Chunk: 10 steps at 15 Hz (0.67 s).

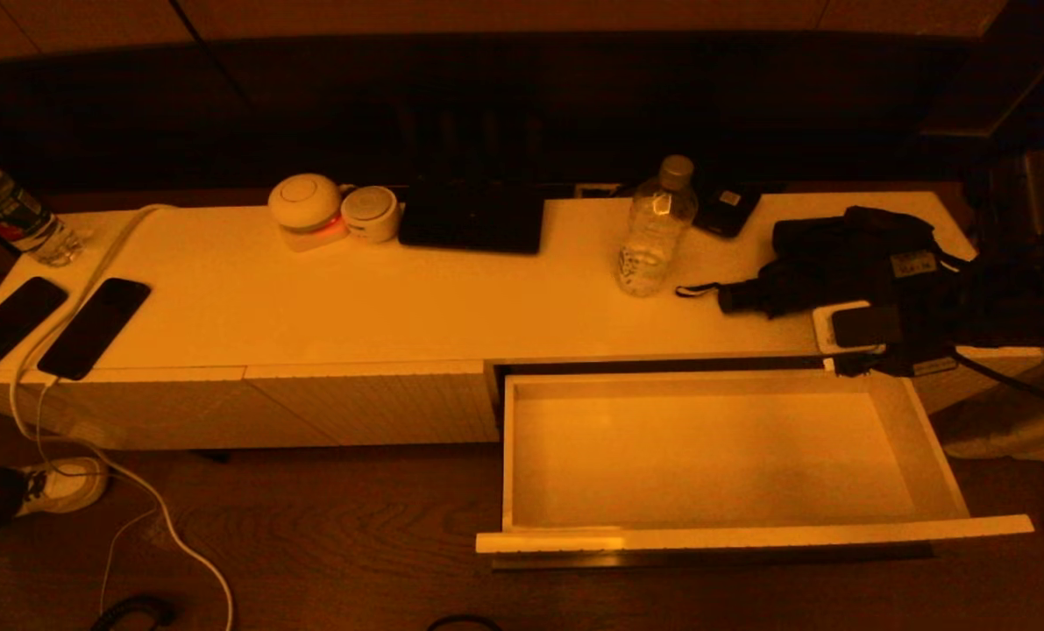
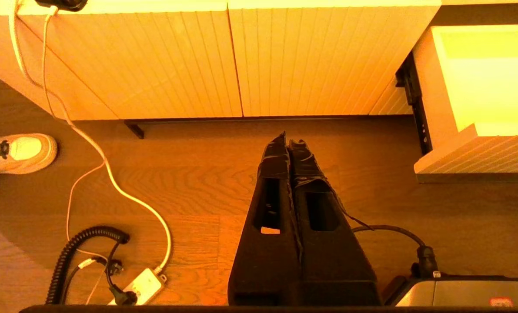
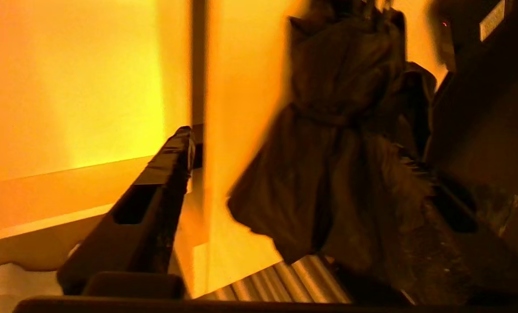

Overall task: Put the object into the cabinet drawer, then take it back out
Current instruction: Put the umbrella in the drawer

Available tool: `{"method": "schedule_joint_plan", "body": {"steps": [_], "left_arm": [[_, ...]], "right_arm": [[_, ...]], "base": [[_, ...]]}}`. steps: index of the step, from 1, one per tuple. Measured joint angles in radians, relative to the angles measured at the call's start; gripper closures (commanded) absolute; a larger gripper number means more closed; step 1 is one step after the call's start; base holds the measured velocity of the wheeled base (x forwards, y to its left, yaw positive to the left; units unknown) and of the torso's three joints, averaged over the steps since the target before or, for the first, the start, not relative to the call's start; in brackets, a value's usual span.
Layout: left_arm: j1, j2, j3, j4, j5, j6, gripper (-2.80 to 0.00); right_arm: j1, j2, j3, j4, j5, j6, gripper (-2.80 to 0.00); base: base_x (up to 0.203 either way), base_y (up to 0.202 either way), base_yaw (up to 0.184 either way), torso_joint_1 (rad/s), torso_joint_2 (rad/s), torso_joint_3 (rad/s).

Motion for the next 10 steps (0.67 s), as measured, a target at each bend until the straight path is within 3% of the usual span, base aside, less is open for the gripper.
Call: {"method": "schedule_joint_plan", "body": {"steps": [10], "left_arm": [[0.000, 0.000, 0.000, 0.000, 0.000, 0.000, 0.00]], "right_arm": [[-0.008, 0.159, -0.206, -0.004, -0.012, 0.010, -2.80]], "base": [[0.000, 0.000, 0.000, 0.000, 0.00, 0.000]]}}
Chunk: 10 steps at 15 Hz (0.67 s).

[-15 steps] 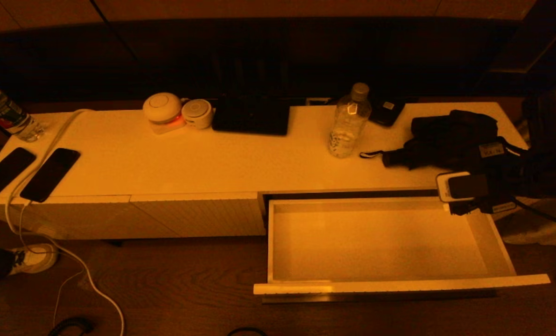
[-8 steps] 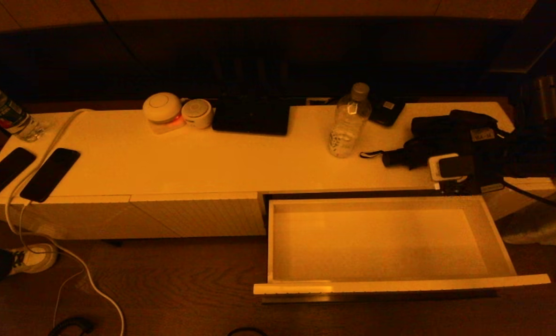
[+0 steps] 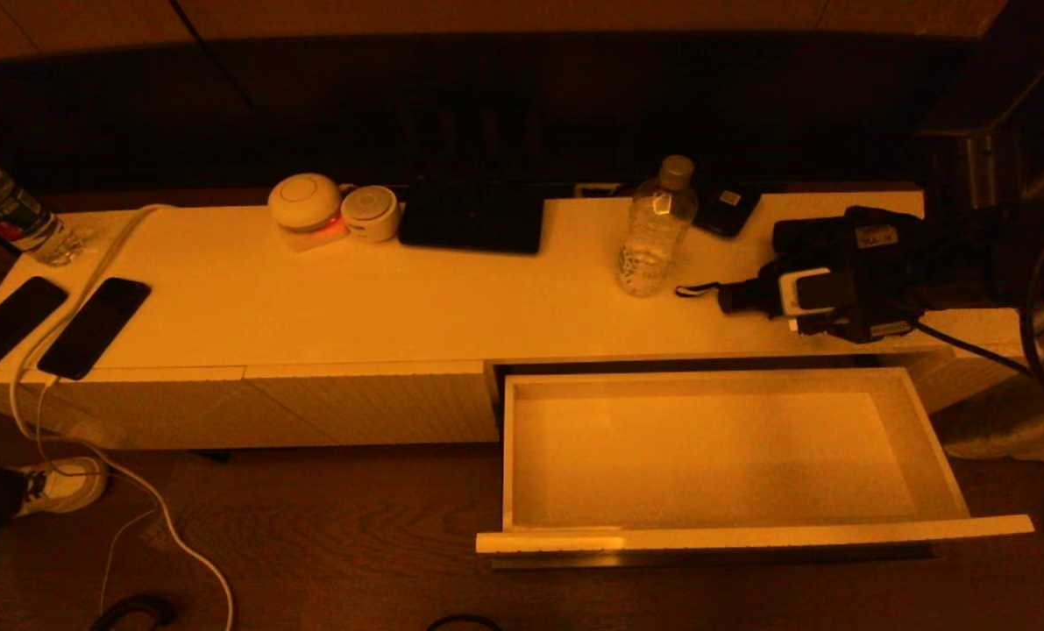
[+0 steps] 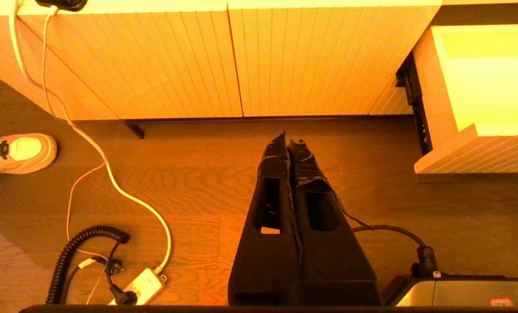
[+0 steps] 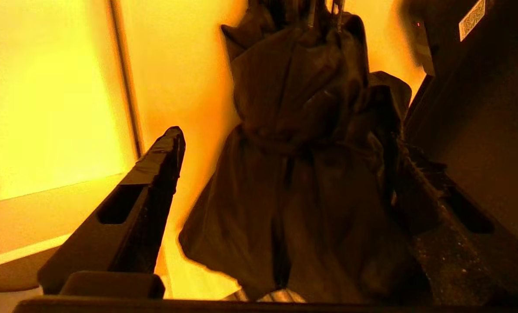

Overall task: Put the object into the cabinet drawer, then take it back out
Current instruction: Put the umbrella in the drawer

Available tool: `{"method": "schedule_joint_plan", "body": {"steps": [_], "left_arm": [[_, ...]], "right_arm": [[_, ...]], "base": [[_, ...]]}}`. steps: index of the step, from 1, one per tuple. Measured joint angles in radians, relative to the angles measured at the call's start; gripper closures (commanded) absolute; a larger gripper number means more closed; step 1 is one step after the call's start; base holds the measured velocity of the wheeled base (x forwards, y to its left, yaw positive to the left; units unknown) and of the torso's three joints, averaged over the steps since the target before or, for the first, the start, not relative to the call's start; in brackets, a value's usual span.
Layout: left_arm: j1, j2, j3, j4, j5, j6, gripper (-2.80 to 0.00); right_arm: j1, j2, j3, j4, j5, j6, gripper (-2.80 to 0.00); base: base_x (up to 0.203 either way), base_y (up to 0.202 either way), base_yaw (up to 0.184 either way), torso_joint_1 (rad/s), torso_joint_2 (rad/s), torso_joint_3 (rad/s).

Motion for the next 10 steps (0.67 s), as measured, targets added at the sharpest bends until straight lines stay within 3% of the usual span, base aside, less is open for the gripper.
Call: {"method": "schedule_joint_plan", "body": {"steps": [10], "left_arm": [[0.000, 0.000, 0.000, 0.000, 0.000, 0.000, 0.00]], "right_arm": [[-0.004, 0.099, -0.102, -0.005, -0.009, 0.010, -2.80]], "base": [[0.000, 0.000, 0.000, 0.000, 0.00, 0.000]]}}
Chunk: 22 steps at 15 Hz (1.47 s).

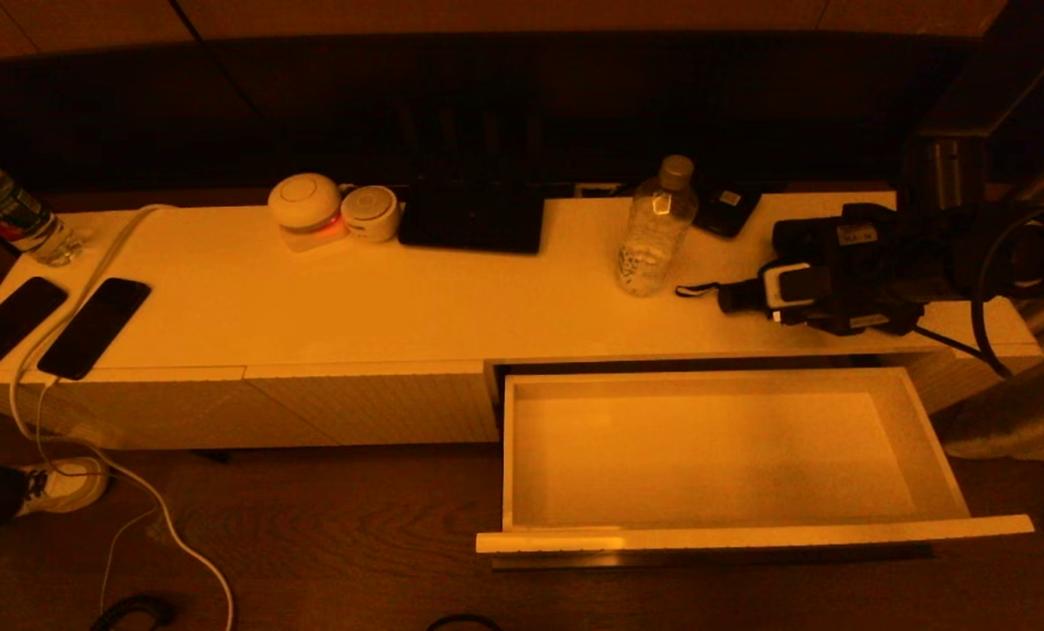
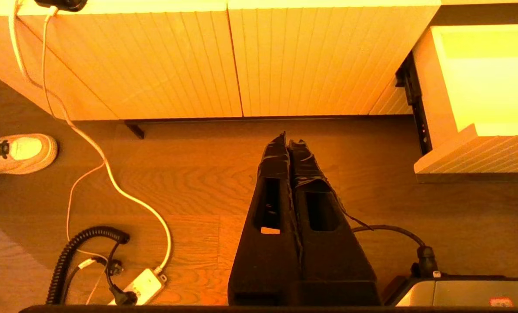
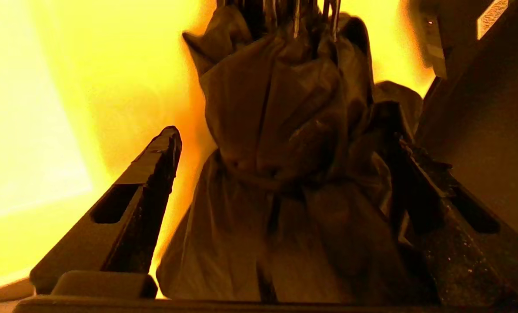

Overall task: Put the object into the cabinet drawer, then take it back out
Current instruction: Put the umbrella in the drawer

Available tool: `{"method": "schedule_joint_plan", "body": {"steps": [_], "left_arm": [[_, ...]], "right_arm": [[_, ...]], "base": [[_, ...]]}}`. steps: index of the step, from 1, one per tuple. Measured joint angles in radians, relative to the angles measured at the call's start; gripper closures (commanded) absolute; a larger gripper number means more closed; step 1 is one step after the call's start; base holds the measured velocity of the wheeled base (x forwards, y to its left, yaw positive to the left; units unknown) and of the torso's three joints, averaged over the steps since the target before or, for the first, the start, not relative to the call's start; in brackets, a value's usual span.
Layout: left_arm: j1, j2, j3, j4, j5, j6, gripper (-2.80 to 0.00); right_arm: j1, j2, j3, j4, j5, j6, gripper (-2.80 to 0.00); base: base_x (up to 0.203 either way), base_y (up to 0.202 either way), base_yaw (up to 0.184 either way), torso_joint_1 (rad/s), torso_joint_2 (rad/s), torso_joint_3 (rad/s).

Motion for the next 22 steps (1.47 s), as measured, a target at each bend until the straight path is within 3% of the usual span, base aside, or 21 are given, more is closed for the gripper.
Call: {"method": "schedule_joint_plan", "body": {"steps": [11, 12, 22], "left_arm": [[0.000, 0.000, 0.000, 0.000, 0.000, 0.000, 0.00], [0.000, 0.000, 0.000, 0.000, 0.000, 0.000, 0.00], [0.000, 0.000, 0.000, 0.000, 0.000, -0.001, 0.00]], "right_arm": [[0.006, 0.046, -0.044, -0.028, -0.028, 0.084, -2.80], [0.006, 0.048, -0.044, -0.028, -0.030, 0.093, 0.00], [0.011, 0.061, -0.053, -0.029, -0.069, 0.154, 0.00]], "base": [[0.000, 0.000, 0.000, 0.000, 0.00, 0.000], [0.000, 0.000, 0.000, 0.000, 0.00, 0.000], [0.000, 0.000, 0.000, 0.000, 0.00, 0.000]]}}
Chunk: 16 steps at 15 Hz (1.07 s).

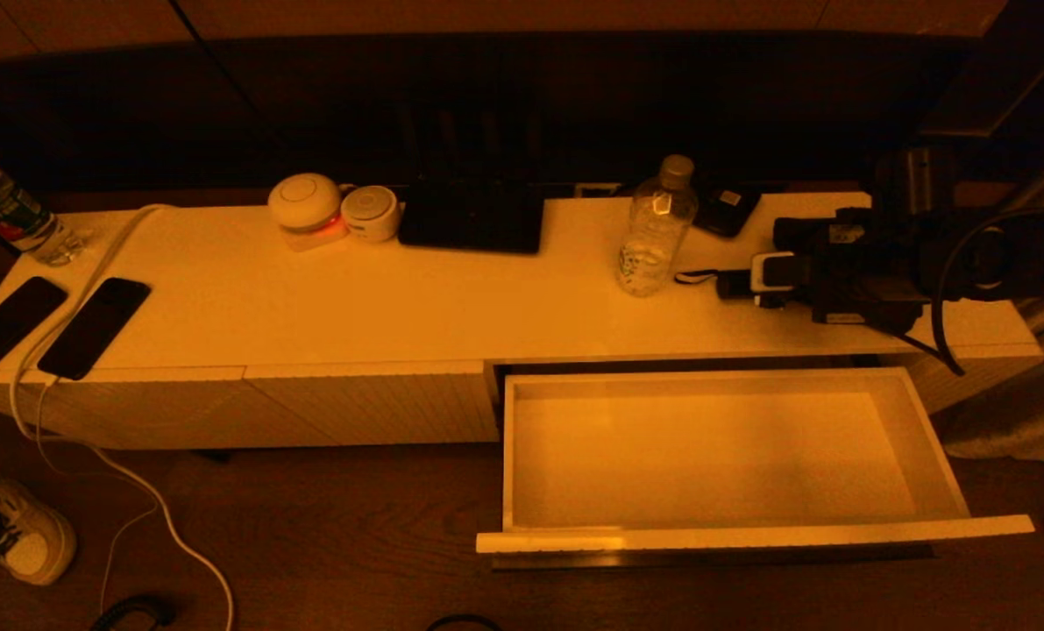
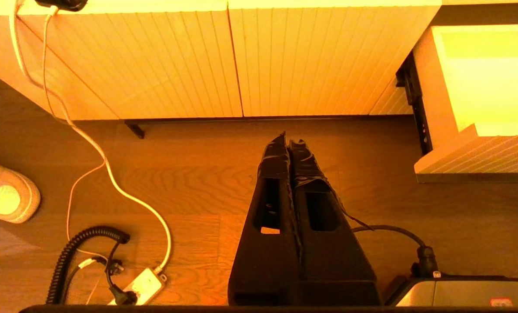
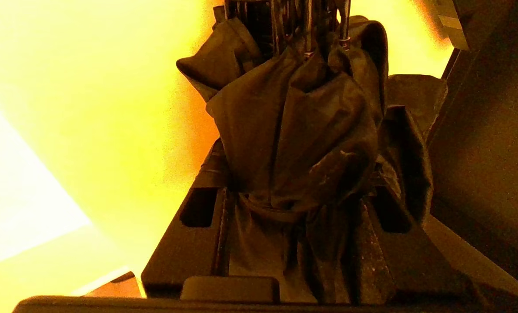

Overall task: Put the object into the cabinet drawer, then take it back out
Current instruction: Put the umbrella in the drawer

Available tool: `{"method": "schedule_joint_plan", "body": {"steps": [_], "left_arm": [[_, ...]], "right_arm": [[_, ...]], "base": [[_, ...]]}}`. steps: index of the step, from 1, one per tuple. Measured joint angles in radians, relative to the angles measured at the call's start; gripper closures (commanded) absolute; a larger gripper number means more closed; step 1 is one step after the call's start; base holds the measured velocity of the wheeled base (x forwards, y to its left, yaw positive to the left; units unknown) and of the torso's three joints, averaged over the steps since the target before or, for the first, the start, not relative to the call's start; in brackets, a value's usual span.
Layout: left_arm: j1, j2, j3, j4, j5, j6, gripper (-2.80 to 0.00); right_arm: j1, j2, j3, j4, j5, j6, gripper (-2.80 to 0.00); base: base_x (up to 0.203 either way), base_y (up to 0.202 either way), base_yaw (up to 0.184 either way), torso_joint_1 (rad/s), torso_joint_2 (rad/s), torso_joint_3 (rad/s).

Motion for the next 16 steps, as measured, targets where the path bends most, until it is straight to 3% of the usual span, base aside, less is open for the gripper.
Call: {"method": "schedule_joint_plan", "body": {"steps": [6, 11, 16], "left_arm": [[0.000, 0.000, 0.000, 0.000, 0.000, 0.000, 0.00], [0.000, 0.000, 0.000, 0.000, 0.000, 0.000, 0.00], [0.000, 0.000, 0.000, 0.000, 0.000, 0.000, 0.00]], "right_arm": [[0.001, -0.108, 0.095, 0.010, -0.075, 0.004, 0.00], [0.010, -0.278, 0.250, 0.040, -0.071, 0.060, 0.00], [0.031, -0.429, 0.355, 0.198, -0.022, 0.175, 0.00]], "base": [[0.000, 0.000, 0.000, 0.000, 0.00, 0.000], [0.000, 0.000, 0.000, 0.000, 0.00, 0.000], [0.000, 0.000, 0.000, 0.000, 0.00, 0.000]]}}
